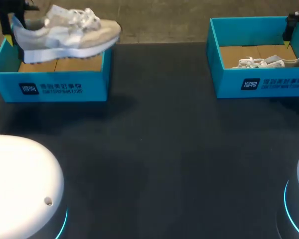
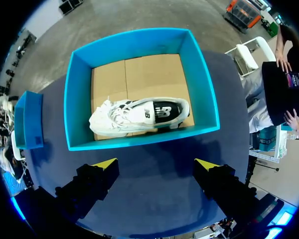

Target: Take the shoe out of the shoebox, open the shoe tongue, remove and reinsert the insole, then place the shoe into the shoebox

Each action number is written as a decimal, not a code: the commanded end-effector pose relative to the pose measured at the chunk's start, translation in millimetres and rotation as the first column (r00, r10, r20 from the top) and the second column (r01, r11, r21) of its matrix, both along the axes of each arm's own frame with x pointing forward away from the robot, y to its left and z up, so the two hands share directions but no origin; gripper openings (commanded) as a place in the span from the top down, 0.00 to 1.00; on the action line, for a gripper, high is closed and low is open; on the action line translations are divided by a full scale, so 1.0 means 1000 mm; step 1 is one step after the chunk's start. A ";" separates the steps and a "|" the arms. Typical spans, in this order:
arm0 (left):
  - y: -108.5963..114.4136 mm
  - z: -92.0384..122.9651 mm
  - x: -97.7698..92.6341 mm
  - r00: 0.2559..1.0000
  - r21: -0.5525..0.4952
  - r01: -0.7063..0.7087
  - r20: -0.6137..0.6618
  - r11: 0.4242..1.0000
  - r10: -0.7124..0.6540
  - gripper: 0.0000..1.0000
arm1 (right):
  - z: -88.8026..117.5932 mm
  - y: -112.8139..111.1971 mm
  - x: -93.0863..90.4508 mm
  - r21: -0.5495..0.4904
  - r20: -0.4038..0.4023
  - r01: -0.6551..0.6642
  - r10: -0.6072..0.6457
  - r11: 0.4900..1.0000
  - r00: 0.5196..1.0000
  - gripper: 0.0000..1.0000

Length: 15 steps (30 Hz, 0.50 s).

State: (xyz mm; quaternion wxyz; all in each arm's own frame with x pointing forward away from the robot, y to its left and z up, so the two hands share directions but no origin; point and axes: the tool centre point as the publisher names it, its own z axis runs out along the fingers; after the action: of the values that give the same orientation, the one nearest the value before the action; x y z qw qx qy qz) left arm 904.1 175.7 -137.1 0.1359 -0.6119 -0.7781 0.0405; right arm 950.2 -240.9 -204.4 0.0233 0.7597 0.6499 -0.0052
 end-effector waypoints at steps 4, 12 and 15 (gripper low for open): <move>-0.051 0.002 -0.084 0.884 0.149 0.083 0.445 0.985 -0.141 1.00 | 0.000 0.000 0.000 -0.001 0.001 0.001 -0.001 1.000 1.000 0.00; -0.087 -0.007 -0.122 0.875 0.160 0.113 0.452 0.981 -0.174 1.00 | 0.000 0.000 0.000 -0.001 0.001 0.001 -0.001 1.000 1.000 0.00; -0.096 -0.008 -0.134 0.872 0.154 0.121 0.456 0.981 -0.179 1.00 | 0.000 0.000 0.000 -0.001 0.001 0.001 -0.001 1.000 1.000 0.00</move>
State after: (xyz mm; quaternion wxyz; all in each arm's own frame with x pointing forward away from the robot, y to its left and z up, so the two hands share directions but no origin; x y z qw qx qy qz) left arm 790.8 84.2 -146.5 0.1373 -0.6385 -0.7573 0.0088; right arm 950.3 -240.9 -204.4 0.0234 0.7596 0.6499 -0.0052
